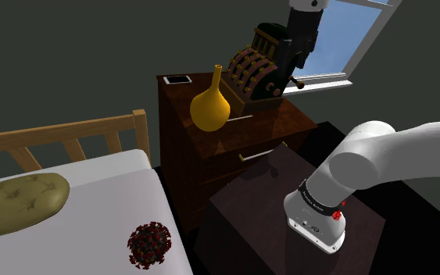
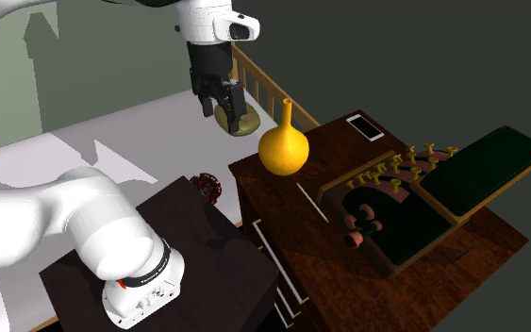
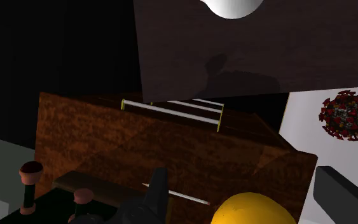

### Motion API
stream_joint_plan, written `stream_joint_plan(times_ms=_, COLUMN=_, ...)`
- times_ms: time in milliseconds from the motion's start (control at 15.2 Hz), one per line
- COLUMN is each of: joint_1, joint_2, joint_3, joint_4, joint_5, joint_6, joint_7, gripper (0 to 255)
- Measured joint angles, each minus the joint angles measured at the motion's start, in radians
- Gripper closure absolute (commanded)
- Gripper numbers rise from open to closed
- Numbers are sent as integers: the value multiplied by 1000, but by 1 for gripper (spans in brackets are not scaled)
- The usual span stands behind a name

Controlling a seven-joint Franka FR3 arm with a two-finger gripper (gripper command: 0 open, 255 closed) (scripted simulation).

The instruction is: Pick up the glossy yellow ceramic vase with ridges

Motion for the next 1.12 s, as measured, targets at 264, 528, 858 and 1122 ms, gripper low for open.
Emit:
stream_joint_plan(times_ms=264, joint_1=-1, joint_2=53, joint_3=1, joint_4=-1, joint_5=13, joint_6=76, joint_7=21, gripper=0)
stream_joint_plan(times_ms=528, joint_1=-2, joint_2=153, joint_3=4, joint_4=7, joint_5=35, joint_6=215, joint_7=57, gripper=0)
stream_joint_plan(times_ms=858, joint_1=-7, joint_2=306, joint_3=3, joint_4=58, joint_5=55, joint_6=379, joint_7=90, gripper=0)
stream_joint_plan(times_ms=1122, joint_1=-10, joint_2=431, joint_3=0, joint_4=116, joint_5=70, joint_6=497, joint_7=112, gripper=0)
